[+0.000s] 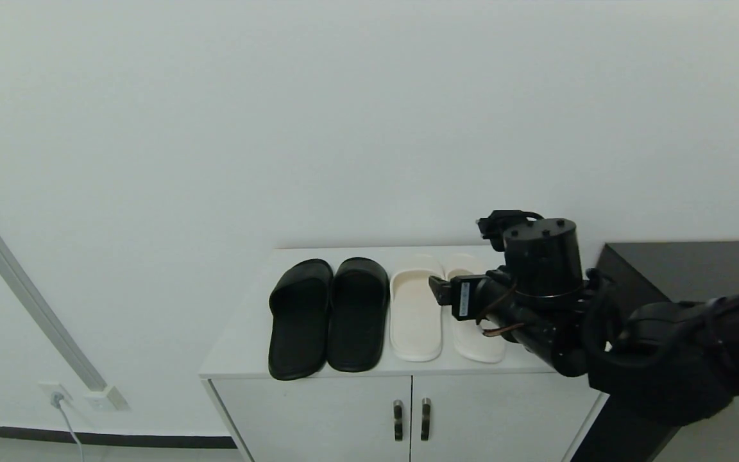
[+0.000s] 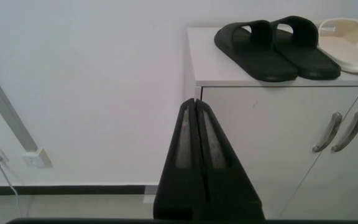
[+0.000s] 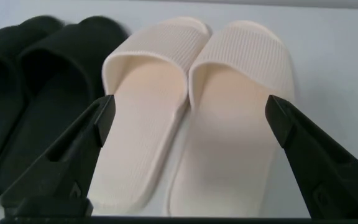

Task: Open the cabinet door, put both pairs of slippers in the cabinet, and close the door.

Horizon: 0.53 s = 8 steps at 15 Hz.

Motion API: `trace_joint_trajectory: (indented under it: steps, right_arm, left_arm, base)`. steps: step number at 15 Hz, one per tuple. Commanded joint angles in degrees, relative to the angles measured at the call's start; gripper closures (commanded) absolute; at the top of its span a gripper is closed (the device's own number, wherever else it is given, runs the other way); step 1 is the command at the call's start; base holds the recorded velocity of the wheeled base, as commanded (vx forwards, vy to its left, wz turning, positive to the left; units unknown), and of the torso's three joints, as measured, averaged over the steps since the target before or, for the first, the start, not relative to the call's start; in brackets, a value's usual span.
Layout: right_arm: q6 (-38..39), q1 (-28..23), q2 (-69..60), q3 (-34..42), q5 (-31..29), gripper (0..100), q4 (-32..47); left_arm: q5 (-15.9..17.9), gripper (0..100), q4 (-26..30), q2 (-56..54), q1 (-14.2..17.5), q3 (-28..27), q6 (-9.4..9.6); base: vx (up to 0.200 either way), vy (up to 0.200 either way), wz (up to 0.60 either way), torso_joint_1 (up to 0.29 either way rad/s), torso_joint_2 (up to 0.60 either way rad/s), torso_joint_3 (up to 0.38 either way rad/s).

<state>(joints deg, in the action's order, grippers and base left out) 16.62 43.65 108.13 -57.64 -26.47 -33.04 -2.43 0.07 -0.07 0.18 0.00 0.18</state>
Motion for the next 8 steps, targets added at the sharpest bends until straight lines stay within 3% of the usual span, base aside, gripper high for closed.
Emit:
trace_joint_trajectory:
  steps: [1, 8]
  right_arm:
    - [-0.18, 0.91, 8.15, -5.12, -4.21, 0, -2.12]
    - [-0.53, 1.61, 11.14, -9.69, -13.35, 0, -1.77]
  left_arm:
    - [-0.04, 100, 0.01, 0.07, -0.01, 0.0, -0.09]
    - [-0.04, 100, 0.01, 0.07, -0.01, 0.0, -0.09]
  base:
    - [0.0, 0.0, 0.0, 0.0, 0.0, 0.0]
    - [0.0, 0.0, 0.0, 0.0, 0.0, 0.0]
